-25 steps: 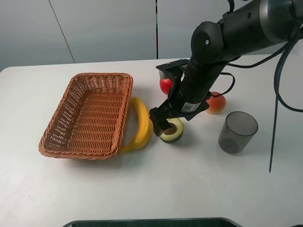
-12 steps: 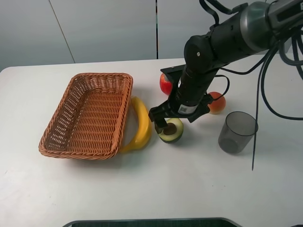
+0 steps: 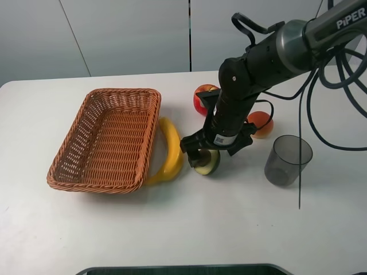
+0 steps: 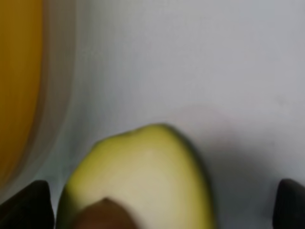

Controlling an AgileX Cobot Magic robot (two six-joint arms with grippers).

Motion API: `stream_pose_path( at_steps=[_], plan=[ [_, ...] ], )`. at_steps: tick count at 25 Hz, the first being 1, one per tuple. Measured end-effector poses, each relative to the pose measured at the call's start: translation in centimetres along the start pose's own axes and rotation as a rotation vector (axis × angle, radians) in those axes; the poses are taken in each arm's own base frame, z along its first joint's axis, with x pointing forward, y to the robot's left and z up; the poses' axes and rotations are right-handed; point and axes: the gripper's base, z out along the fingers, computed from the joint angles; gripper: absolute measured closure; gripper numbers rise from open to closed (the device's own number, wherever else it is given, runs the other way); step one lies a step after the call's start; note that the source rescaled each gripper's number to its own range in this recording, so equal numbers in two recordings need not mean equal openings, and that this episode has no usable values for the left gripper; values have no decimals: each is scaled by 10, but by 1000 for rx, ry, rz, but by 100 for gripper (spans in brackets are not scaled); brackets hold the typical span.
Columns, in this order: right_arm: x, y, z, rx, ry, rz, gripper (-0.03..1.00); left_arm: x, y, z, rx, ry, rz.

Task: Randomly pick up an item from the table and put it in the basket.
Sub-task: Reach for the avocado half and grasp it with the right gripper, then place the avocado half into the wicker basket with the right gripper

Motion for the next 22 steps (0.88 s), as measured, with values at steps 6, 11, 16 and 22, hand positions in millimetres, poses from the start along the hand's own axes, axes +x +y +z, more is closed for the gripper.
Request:
stream_pose_path(
  at_steps=[6, 11, 16, 22],
  plan=[
    [-1, 0, 1, 1, 0, 9, 91, 0, 0, 0, 0, 0, 0],
    [-1, 0, 1, 1, 1, 9, 91, 0, 0, 0, 0, 0, 0],
    [-1, 0, 1, 1, 1, 9, 91, 0, 0, 0, 0, 0, 0],
    [-1, 0, 1, 1, 1, 9, 91, 0, 0, 0, 0, 0, 4]
  ],
)
